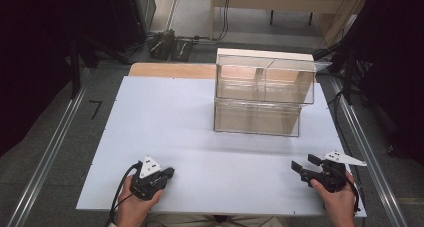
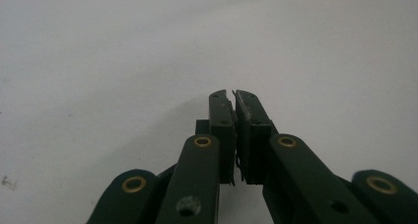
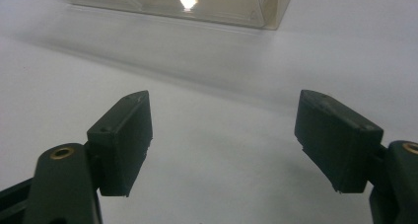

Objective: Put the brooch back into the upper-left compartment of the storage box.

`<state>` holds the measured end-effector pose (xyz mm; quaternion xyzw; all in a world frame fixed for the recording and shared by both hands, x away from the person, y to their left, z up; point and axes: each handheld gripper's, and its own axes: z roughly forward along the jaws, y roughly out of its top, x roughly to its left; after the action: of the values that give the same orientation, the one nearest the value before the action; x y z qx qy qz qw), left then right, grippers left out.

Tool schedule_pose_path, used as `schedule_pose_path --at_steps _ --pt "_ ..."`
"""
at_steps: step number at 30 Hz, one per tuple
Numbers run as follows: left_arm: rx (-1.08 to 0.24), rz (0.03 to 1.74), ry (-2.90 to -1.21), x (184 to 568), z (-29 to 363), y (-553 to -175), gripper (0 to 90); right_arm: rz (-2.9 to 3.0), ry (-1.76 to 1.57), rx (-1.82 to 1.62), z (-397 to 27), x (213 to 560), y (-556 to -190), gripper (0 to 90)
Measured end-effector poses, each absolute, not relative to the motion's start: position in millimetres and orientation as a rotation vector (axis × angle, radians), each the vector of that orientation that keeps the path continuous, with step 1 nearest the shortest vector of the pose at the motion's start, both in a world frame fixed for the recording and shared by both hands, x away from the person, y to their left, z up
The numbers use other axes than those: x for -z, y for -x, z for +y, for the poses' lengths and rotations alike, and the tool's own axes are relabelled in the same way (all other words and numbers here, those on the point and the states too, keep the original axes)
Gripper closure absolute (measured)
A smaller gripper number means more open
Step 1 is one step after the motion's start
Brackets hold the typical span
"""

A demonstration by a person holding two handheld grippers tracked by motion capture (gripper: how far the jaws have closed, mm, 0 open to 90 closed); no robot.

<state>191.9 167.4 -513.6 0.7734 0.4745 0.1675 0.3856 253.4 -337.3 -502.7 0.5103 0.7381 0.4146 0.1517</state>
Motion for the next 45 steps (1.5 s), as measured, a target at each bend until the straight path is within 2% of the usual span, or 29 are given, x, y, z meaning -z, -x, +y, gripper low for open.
schedule_pose_path --at_steps 45 --pt "-0.346 1.145 -1.893 493.1 164.0 -189.9 90.0 2.116 -1.468 -1.187 -337.3 502.6 -253.1 20.9"
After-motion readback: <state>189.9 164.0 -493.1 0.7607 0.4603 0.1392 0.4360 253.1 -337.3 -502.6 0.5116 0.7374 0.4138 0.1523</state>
